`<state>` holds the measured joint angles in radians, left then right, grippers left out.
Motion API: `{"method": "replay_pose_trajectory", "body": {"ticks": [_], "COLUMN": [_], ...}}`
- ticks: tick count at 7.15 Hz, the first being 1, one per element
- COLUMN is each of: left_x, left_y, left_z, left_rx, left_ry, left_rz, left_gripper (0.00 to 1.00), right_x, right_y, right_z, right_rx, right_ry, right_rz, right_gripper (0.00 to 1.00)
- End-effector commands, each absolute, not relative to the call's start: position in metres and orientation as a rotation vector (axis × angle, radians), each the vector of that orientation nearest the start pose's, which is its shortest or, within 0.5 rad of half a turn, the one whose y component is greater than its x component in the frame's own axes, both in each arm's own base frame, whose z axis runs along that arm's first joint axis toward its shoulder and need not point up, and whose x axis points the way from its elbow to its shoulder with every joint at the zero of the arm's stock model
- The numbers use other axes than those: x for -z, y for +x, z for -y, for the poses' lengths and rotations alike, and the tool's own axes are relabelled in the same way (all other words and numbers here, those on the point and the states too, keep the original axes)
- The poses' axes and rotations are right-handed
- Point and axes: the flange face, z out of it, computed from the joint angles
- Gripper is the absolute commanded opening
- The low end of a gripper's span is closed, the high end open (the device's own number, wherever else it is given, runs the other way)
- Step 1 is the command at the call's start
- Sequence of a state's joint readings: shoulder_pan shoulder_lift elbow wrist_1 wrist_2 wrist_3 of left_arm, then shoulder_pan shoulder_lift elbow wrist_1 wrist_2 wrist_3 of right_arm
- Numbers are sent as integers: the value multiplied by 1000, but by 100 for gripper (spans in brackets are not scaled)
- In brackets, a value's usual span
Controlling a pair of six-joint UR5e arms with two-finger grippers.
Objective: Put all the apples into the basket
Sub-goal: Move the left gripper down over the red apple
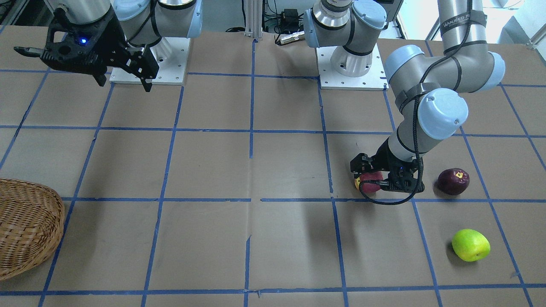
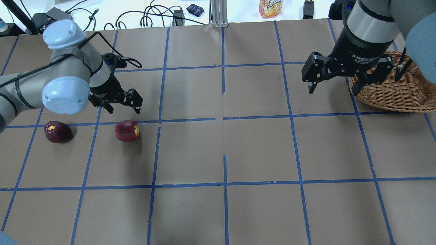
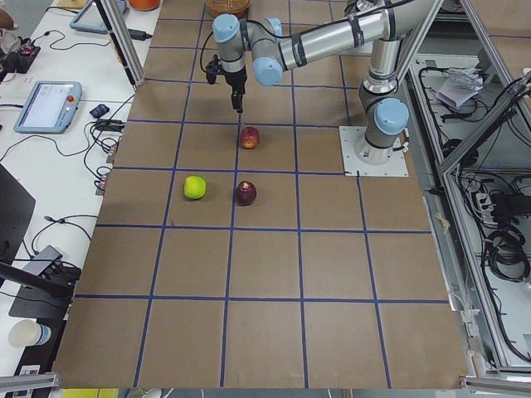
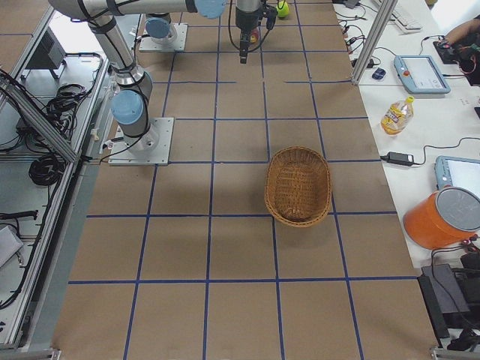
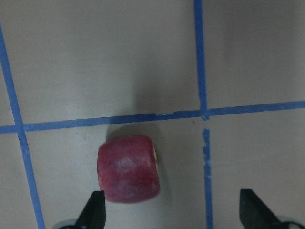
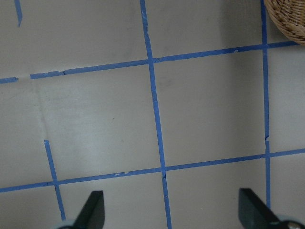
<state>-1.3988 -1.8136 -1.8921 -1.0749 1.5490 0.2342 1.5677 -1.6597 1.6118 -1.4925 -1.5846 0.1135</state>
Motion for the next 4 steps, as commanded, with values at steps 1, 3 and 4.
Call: {"method": "replay_pose_trajectory", "body": {"ticks": [1,3,4], "left_x": [-230,-208,-199], "left_y": [-28,-29,-29], "left_z": [533,528,526], "left_rx": [-89,-164,-196], "left_ry": [72,-20,-36], "left_rz": [-3170,-3177,-3177], "left_gripper": [100,100,100], "right_x": [-502,-502,-502], "right_y": [131,131,132], "right_z": [451,451,451], "right_rx": [-47,-47,-47], "right_ry": [184,181,181], "right_rz": [-3151,-3150,-3148], "right_gripper": [100,100,100]}}
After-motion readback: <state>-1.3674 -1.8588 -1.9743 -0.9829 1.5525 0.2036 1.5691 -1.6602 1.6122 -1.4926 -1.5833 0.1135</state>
